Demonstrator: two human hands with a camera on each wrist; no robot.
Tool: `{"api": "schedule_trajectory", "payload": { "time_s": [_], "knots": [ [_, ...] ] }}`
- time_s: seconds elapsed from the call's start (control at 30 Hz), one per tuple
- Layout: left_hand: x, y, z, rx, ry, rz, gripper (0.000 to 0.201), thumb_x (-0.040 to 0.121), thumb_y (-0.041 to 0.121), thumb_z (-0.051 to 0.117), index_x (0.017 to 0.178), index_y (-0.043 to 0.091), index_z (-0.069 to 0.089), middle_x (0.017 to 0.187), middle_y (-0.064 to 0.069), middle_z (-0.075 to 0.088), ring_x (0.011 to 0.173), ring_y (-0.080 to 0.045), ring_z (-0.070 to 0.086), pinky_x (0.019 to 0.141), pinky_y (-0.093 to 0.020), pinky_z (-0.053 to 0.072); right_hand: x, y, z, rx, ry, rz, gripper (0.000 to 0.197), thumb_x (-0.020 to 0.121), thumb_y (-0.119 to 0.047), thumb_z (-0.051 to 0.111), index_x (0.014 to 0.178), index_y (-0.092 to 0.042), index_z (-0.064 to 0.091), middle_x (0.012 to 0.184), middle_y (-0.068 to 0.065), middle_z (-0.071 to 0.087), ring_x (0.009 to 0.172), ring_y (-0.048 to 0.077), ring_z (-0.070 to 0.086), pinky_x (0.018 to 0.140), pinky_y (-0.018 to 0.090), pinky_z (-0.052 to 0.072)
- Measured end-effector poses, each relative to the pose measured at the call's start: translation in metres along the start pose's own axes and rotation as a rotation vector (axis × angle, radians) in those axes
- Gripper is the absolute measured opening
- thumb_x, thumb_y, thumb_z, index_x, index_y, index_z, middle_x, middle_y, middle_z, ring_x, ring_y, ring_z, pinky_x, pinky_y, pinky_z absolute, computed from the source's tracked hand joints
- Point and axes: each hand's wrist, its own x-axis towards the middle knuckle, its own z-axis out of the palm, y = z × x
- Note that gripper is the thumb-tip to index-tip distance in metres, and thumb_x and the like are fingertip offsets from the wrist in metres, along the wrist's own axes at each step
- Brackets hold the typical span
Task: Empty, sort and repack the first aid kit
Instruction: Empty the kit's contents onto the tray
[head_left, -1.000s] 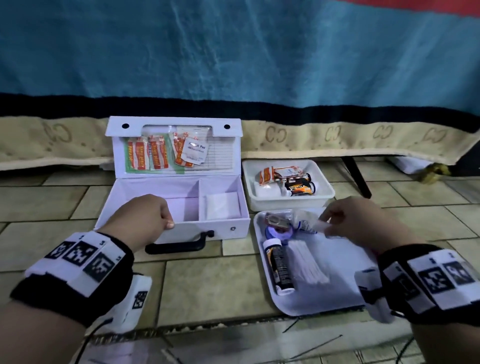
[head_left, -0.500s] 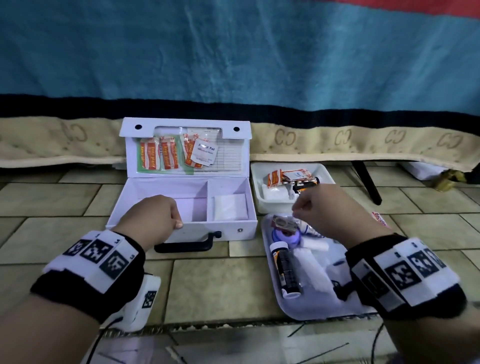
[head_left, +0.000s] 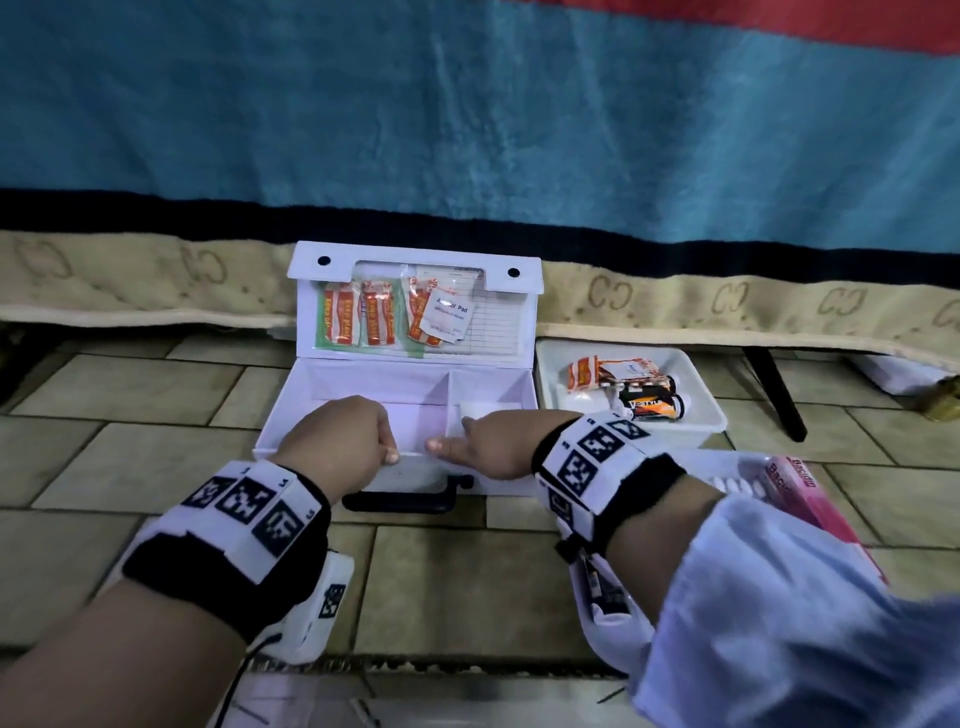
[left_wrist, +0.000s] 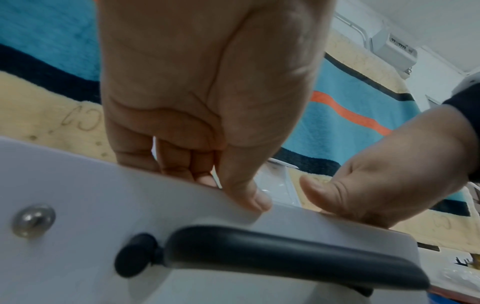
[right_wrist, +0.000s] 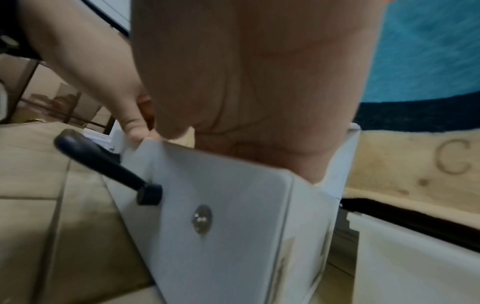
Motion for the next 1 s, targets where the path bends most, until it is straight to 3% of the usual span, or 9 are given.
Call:
{"api": "schedule_trajectory", "payload": {
  "time_s": [0.1, 0.27, 0.37, 0.5, 0.63, 0.67, 0.77, 0.87, 1.0],
  "knots": [
    [0.0, 0.0, 0.0, -0.003, 0.001, -0.001, 0.022, 0.084, 0.018, 0.067, 0.064, 0.023, 0.058, 0.078, 0.01, 0.06, 0.08, -0.016, 0.057, 0.074, -0.027, 0.043, 0.0, 0.0, 0.003, -0.001, -0.003, -0.011, 0.084, 0.091, -0.066, 0.016, 0.142, -0.003, 0.036, 0.146, 0.018, 0.04, 0.133, 0.029, 0.038, 0.11, 0.038, 0.029],
    [0.002, 0.0, 0.0, -0.011, -0.009, 0.005, 0.021, 0.084, 0.016, 0.068, 0.066, 0.021, 0.059, 0.077, 0.01, 0.061, 0.071, -0.011, 0.055, 0.068, -0.026, 0.04, -0.012, 0.007, 0.002, 0.031, 0.135, -0.059, 0.073, 0.09, -0.064, 0.036, 0.127, -0.004, 0.055, 0.136, 0.012, 0.053, 0.123, 0.027, 0.049, 0.104, 0.038, 0.038],
    [0.003, -0.001, 0.0, -0.018, -0.01, 0.014, 0.021, 0.084, 0.016, 0.068, 0.065, 0.021, 0.06, 0.075, 0.01, 0.061, 0.07, -0.012, 0.056, 0.069, -0.027, 0.043, -0.04, 0.018, -0.006, 0.115, 0.267, -0.131, 0.064, 0.088, -0.055, 0.052, 0.132, -0.009, 0.053, 0.137, 0.007, 0.053, 0.126, 0.021, 0.048, 0.105, 0.035, 0.038],
    [0.001, -0.002, 0.001, -0.021, 0.008, 0.026, 0.018, 0.084, 0.016, 0.068, 0.067, 0.018, 0.062, 0.076, 0.006, 0.062, 0.067, -0.012, 0.055, 0.067, -0.029, 0.044, -0.103, 0.047, -0.017, 0.338, 0.435, -0.169, 0.057, 0.081, -0.049, 0.064, 0.132, -0.026, 0.054, 0.143, -0.019, 0.044, 0.126, 0.001, 0.044, 0.102, 0.018, 0.033],
    [0.002, -0.003, 0.001, 0.003, 0.022, 0.035, 0.019, 0.084, 0.016, 0.068, 0.066, 0.018, 0.061, 0.075, 0.006, 0.061, 0.069, -0.013, 0.055, 0.06, -0.028, 0.039, -0.166, 0.093, -0.009, 0.488, 0.573, -0.081, 0.063, 0.065, -0.054, 0.064, 0.124, -0.033, 0.059, 0.127, -0.036, 0.042, 0.112, -0.018, 0.046, 0.096, -0.002, 0.03],
    [0.002, -0.002, 0.001, 0.008, 0.023, 0.037, 0.018, 0.084, 0.016, 0.068, 0.067, 0.017, 0.062, 0.076, 0.006, 0.061, 0.069, -0.012, 0.055, 0.058, -0.028, 0.038, -0.178, 0.106, -0.002, 0.501, 0.604, -0.024, 0.065, 0.059, -0.058, 0.062, 0.12, -0.035, 0.061, 0.124, -0.038, 0.043, 0.111, -0.017, 0.048, 0.097, 0.0, 0.032],
    [0.002, -0.001, 0.001, 0.018, 0.022, 0.039, 0.016, 0.084, 0.015, 0.068, 0.069, 0.015, 0.063, 0.077, 0.004, 0.062, 0.072, -0.014, 0.056, 0.059, -0.028, 0.04, -0.197, 0.136, 0.027, 0.497, 0.565, 0.145, 0.06, 0.053, -0.063, 0.063, 0.11, -0.044, 0.063, 0.114, -0.05, 0.046, 0.095, -0.001, 0.066, 0.095, 0.026, 0.049],
    [0.003, -0.002, 0.0, 0.025, 0.012, 0.04, 0.016, 0.083, 0.016, 0.069, 0.068, 0.015, 0.063, 0.077, 0.003, 0.063, 0.072, -0.016, 0.057, 0.063, -0.029, 0.042, -0.195, 0.153, 0.066, 0.347, 0.452, 0.254, 0.061, 0.068, -0.053, 0.069, 0.126, -0.036, 0.057, 0.131, -0.037, 0.038, 0.109, -0.011, 0.05, 0.091, 0.013, 0.035],
    [0.003, -0.002, 0.0, -0.001, 0.015, 0.04, 0.016, 0.082, 0.014, 0.069, 0.067, 0.014, 0.063, 0.076, 0.001, 0.064, 0.069, -0.019, 0.059, 0.063, -0.031, 0.044, -0.185, 0.161, 0.107, 0.298, 0.345, 0.299, 0.073, 0.065, -0.063, 0.066, 0.131, -0.033, 0.053, 0.14, -0.03, 0.039, 0.122, -0.011, 0.039, 0.092, 0.009, 0.026]
  ]
}}
